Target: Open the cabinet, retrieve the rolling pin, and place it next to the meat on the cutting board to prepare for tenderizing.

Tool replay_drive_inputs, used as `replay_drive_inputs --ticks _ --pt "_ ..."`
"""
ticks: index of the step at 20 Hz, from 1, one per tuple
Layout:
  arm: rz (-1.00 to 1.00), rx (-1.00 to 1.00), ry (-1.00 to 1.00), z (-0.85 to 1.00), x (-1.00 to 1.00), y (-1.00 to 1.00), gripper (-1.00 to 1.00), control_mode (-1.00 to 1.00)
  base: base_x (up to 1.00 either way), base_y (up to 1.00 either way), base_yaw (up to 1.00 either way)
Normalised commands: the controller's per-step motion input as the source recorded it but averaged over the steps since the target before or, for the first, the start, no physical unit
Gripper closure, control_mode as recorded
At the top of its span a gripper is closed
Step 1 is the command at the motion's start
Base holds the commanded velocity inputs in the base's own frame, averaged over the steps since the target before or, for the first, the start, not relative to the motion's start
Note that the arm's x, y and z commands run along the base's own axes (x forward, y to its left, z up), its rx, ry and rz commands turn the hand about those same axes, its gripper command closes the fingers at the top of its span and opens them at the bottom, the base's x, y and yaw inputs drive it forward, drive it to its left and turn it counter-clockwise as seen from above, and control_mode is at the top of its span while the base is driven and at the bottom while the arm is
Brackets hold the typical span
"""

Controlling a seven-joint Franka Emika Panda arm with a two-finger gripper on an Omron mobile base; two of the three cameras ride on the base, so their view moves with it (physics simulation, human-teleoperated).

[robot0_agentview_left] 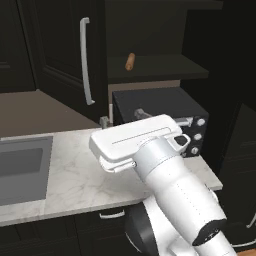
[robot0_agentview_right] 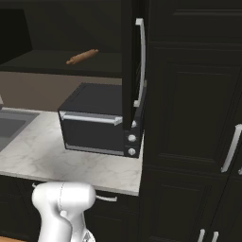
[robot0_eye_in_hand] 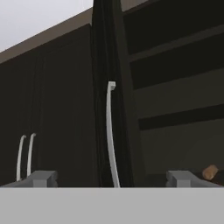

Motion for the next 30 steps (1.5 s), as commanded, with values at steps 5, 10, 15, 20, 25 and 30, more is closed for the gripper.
replay_drive_inputs --ticks 5,10,15,20,25,30 --pt "0.04 0.09 0.00 0.00 -0.21 -0.53 -1.00 -1.00 0.00 0.00 0.00" --pt "0.05 0.07 0.00 0.00 -0.07 -0.55 -1.00 -1.00 0.00 0.00 0.00" --pt "0.09 0.07 0.01 -0.02 0.24 -0.52 -1.00 -1.00 0.00 0.00 0.00" --pt "0.17 0.09 0.03 -0.07 0.66 -0.47 -1.00 -1.00 0.00 0.00 0.00" --pt "0.20 0.11 0.03 -0.09 0.93 -0.32 -1.00 -1.00 0.00 0.00 0.00" --pt "0.21 0.11 0.08 -0.11 0.99 -0.07 -1.00 -1.00 0.00 0.00 0.00"
